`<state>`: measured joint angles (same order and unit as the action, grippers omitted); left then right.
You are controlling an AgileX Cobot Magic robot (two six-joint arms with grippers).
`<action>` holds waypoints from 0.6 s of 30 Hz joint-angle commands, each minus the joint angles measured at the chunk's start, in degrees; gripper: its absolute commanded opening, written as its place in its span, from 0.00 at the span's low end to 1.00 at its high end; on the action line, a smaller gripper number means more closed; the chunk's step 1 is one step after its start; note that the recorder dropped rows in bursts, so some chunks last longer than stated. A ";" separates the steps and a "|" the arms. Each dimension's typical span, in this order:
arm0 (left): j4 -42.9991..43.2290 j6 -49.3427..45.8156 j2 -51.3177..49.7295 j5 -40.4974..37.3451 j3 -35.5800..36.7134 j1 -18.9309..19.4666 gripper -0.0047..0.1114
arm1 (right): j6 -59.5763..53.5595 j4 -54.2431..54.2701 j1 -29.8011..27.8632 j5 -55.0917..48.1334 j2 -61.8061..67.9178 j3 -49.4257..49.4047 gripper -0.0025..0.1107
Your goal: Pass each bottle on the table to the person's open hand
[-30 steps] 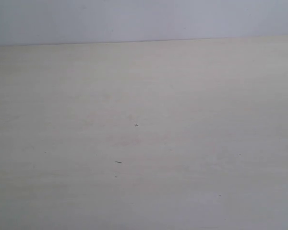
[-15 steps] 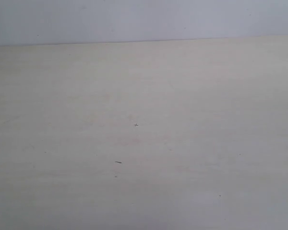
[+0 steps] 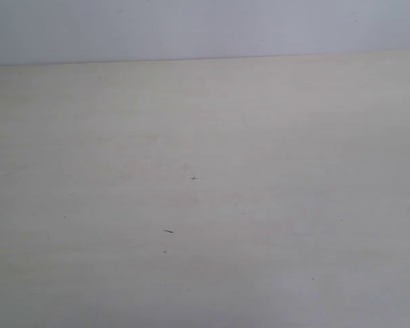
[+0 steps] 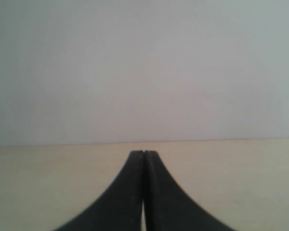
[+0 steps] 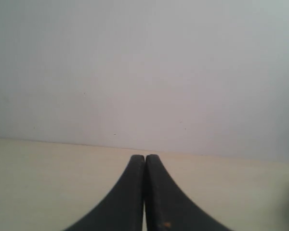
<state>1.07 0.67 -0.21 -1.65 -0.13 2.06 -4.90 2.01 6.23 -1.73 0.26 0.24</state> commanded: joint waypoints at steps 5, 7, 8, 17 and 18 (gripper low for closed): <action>-0.02 0.46 0.21 0.00 0.13 0.19 0.04 | 4.26 -1.04 -0.33 -0.27 -0.26 -0.24 0.02; -0.02 0.46 0.21 0.00 0.13 0.19 0.04 | 9.57 -3.74 -0.33 -0.79 -0.26 -0.24 0.02; -0.02 0.46 0.21 0.00 0.13 0.19 0.04 | 9.66 -3.74 -0.33 -1.55 -0.26 -0.24 0.02; -0.02 0.46 0.21 0.00 0.13 0.19 0.04 | 9.66 -3.45 -0.33 -5.48 -0.26 -0.24 0.02; -0.02 0.46 0.21 0.00 0.13 0.19 0.04 | 9.66 -3.45 -0.33 -5.48 -0.26 -0.24 0.02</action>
<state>1.07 0.67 -0.21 -1.65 -0.13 2.06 4.59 -1.12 6.23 -6.86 0.26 0.24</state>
